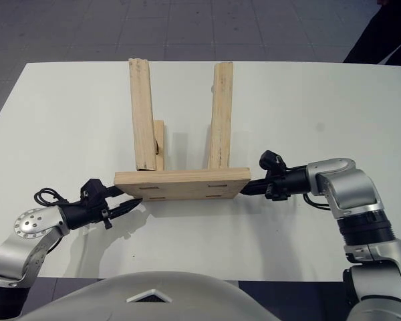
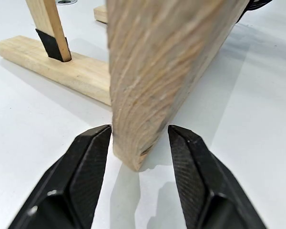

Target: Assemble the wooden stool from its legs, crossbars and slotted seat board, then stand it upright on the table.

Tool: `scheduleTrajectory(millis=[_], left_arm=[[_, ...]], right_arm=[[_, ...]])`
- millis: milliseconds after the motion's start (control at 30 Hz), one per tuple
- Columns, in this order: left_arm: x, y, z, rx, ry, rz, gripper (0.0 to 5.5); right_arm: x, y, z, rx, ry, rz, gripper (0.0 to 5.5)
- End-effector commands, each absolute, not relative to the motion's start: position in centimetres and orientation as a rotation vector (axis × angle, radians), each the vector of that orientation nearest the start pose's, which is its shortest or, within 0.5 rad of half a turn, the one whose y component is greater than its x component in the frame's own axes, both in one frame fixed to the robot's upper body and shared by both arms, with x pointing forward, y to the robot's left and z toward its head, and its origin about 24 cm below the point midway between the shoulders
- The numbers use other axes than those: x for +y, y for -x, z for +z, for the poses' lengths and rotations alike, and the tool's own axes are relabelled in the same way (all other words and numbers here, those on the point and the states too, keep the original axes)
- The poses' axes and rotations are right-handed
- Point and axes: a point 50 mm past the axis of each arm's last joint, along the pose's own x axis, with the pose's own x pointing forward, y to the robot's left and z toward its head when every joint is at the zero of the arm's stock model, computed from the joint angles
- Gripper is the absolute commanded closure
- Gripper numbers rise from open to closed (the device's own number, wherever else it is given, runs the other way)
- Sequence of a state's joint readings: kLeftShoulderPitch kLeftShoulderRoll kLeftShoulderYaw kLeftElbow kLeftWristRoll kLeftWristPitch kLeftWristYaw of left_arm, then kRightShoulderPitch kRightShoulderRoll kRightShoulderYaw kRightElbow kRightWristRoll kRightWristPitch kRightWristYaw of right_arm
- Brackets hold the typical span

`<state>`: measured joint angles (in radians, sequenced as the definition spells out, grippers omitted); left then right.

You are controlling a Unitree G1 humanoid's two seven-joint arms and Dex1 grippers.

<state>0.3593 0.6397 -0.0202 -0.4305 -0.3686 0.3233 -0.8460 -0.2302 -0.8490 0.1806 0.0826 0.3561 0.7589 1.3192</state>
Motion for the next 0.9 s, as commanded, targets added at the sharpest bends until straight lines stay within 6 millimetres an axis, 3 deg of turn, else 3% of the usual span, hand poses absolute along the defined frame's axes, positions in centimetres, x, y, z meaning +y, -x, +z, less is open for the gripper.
scheduleTrajectory(millis=[33,167,267,433,600,767,900], left_arm=[[21.1,-15.4,6.9,0.364,-0.095,-0.985,3.28],[23.0,-16.6,7.5,0.238,-0.193,-0.977,3.28],[23.4,-17.1,6.8,0.173,-0.291,-1.046,3.28],[23.7,-16.7,5.4,0.161,-0.306,-1.179,3.28],[25.2,-17.1,5.8,0.152,-0.291,-1.173,3.28],[24.1,-18.6,7.0,0.064,-0.274,-1.204,3.28],[22.5,-17.8,7.6,0.029,-0.179,-1.266,3.28]], right_arm=[[-26.6,-23.3,7.5,0.888,-0.012,1.103,5.37],[-27.3,-24.4,7.8,0.716,0.037,1.064,5.37],[-27.1,-25.2,7.4,0.572,0.127,1.085,4.76],[-27.0,-24.5,6.5,0.465,0.122,1.187,3.93],[-27.1,-23.1,6.4,0.477,0.138,1.247,3.11],[-26.1,-22.2,7.2,0.483,0.094,1.342,3.05],[-25.0,-23.1,8.3,0.466,0.065,1.385,3.05]])
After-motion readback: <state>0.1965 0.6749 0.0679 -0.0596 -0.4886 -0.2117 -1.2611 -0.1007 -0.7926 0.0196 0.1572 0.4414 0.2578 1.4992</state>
